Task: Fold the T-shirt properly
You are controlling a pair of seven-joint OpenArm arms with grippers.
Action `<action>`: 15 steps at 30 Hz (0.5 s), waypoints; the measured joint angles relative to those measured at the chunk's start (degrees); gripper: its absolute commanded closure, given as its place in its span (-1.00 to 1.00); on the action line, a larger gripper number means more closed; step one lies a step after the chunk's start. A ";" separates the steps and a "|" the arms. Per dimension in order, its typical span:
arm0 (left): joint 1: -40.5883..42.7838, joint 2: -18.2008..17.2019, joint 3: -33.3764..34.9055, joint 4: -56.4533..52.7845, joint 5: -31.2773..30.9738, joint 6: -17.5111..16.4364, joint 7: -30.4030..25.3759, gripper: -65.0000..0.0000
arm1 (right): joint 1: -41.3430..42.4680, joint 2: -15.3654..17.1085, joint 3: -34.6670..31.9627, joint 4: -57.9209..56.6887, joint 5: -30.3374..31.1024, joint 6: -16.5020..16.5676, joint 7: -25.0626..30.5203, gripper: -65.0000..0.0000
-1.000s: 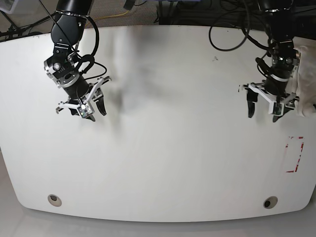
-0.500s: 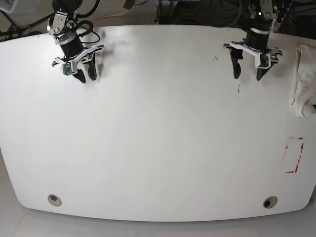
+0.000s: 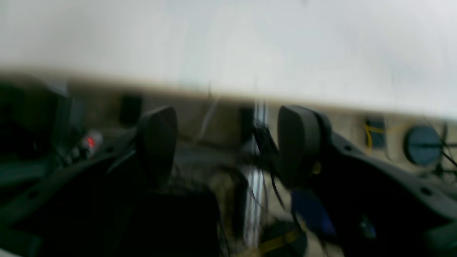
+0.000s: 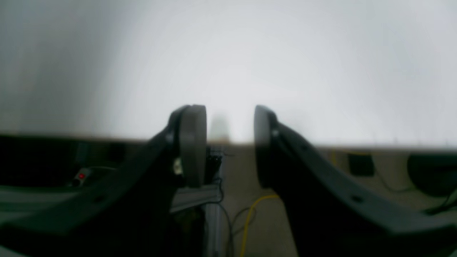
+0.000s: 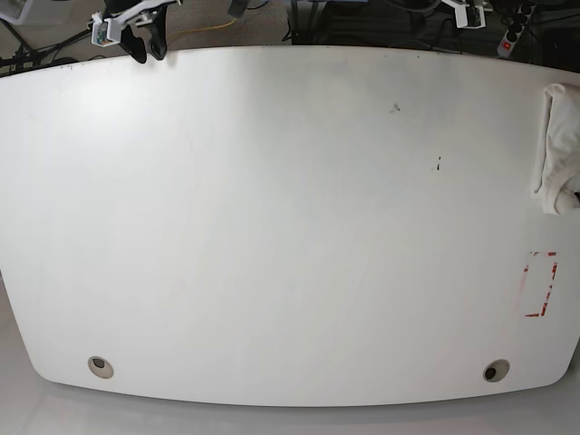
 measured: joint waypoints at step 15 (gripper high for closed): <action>-4.33 -8.26 7.48 -28.63 -0.59 0.37 -0.79 -0.24 | -0.76 -3.13 -8.28 -29.03 -10.34 -0.46 10.14 0.38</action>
